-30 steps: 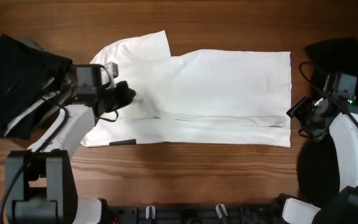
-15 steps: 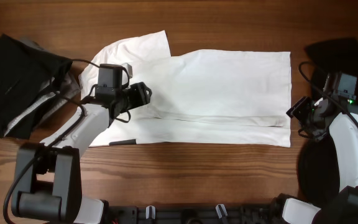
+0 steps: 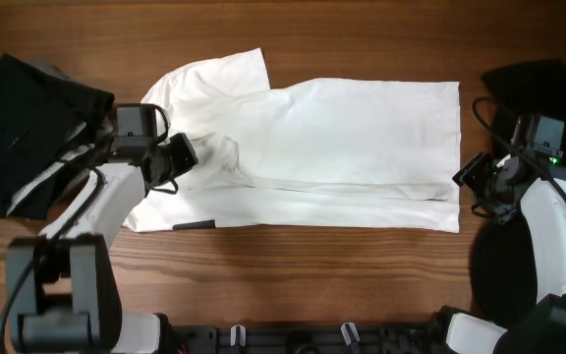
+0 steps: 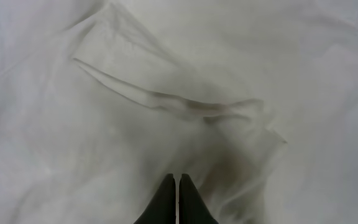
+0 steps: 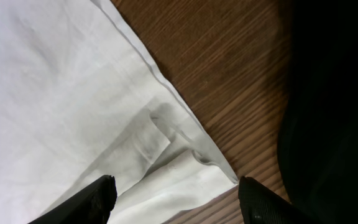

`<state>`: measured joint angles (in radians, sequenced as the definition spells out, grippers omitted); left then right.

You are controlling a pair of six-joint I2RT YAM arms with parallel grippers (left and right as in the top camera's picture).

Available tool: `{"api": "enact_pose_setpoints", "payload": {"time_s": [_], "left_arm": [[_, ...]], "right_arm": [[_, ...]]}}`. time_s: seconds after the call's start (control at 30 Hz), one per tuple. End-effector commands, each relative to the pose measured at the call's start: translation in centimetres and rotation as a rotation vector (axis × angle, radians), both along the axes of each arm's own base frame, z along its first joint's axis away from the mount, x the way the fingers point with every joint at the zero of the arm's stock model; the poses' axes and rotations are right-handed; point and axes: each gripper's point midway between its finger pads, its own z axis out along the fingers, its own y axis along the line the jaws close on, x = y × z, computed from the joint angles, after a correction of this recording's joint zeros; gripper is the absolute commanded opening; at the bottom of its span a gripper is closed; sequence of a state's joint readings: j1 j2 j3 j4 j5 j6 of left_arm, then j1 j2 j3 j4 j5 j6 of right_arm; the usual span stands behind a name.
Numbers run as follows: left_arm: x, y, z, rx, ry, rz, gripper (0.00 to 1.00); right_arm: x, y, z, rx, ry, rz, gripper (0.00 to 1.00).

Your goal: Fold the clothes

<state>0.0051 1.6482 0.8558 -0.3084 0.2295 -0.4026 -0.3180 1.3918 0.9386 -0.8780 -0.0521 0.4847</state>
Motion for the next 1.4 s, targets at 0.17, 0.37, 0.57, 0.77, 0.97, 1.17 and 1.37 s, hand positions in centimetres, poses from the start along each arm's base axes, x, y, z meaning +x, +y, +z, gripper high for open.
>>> {"api": "enact_pose_setpoints", "payload": {"time_s": [0.17,0.37,0.57,0.77,0.97,1.17,1.37], "left_arm": [[2.6,0.5,-2.8,0.019,-0.036,0.008,0.04],[4.6,1.6,-1.8,0.065,-0.125,0.044,0.04],[6.5,3.2,-0.6,0.140,-0.217,0.098,0.04],[8.0,3.4,2.5,0.119,-0.262,0.095,0.04],[6.5,4.0,8.5,0.147,-0.231,0.063,0.45],[-0.2,4.6,12.2,0.145,-0.107,0.081,0.61],[-5.4,4.3,9.7,0.138,0.117,0.070,0.69]], "right_arm": [[0.4,0.0,0.7,0.004,-0.027,0.010,0.68],[0.5,0.0,0.7,0.004,-0.028,0.010,0.68],[0.5,0.0,0.7,0.004,-0.028,0.010,0.68],[0.5,0.0,0.7,0.002,-0.028,0.013,0.68],[1.3,0.2,0.9,0.001,-0.065,0.085,0.68],[3.0,2.6,1.7,0.104,-0.167,0.220,0.68],[2.8,3.1,1.7,0.134,-0.165,0.226,0.68]]}}
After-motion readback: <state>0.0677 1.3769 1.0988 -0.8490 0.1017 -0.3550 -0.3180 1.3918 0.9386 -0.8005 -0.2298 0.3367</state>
